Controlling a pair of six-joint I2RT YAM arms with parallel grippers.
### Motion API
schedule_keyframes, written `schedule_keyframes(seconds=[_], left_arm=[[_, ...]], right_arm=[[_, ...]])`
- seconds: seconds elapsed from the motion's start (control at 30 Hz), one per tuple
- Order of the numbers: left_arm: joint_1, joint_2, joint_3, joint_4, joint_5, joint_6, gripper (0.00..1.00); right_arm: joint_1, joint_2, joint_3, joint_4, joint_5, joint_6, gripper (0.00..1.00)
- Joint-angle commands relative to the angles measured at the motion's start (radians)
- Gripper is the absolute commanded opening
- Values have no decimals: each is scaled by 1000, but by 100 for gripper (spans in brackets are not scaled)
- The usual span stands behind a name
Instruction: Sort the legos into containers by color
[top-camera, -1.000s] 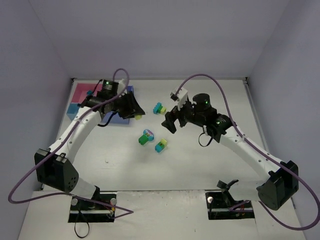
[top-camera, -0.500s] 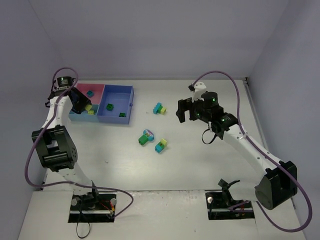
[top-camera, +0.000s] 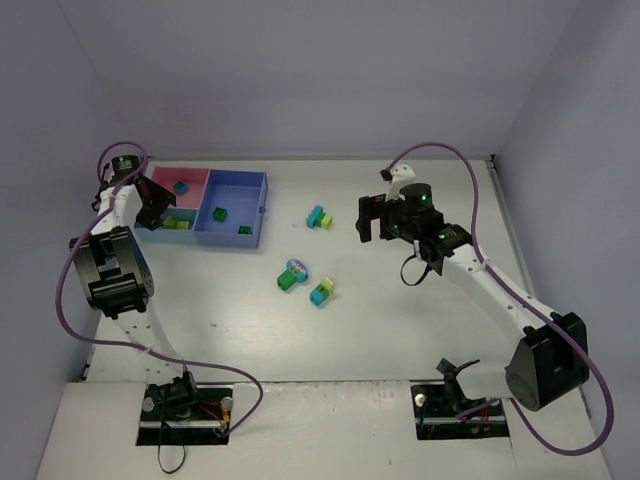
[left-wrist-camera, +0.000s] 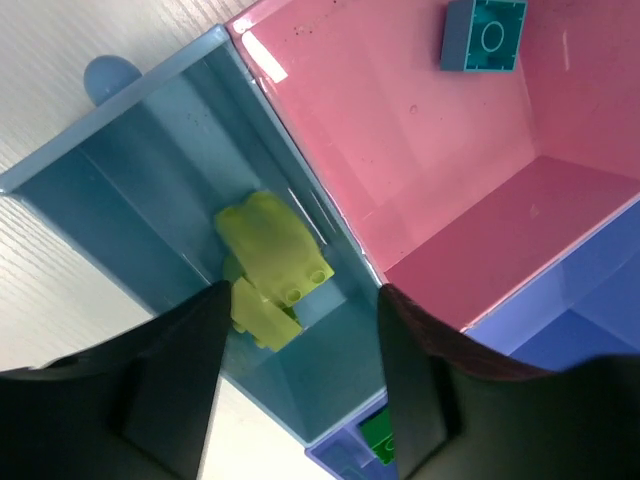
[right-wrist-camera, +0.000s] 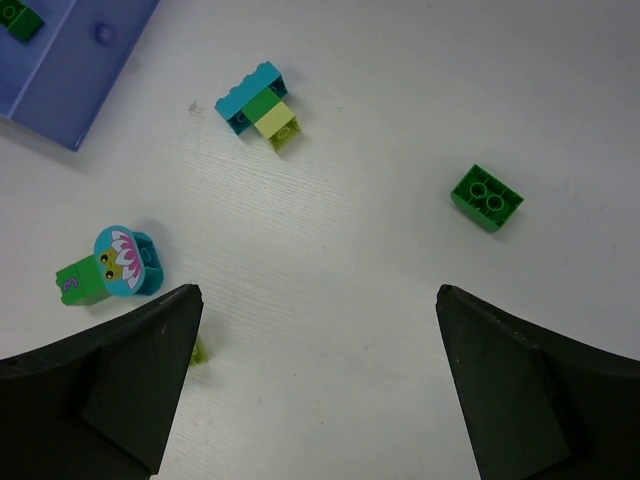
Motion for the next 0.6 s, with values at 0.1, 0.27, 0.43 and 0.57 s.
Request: schedule_keyframes(seconds=[0.1,0.27,0.43,0.57], left_arm=[[8,-74,12,45,-9,-24,61],[7,-132,-2,51,29,-27,62],[-10,-277,-78,95,95,-3,62],[-76,-367,-135,74,122,54,62]], right_arm=[[-30,52,35,47,100,59,100],[-65,156,84,41,203,166,100],[-108,301,189,-21,350,301,100],[-124,445,282,-57,381,367,100]])
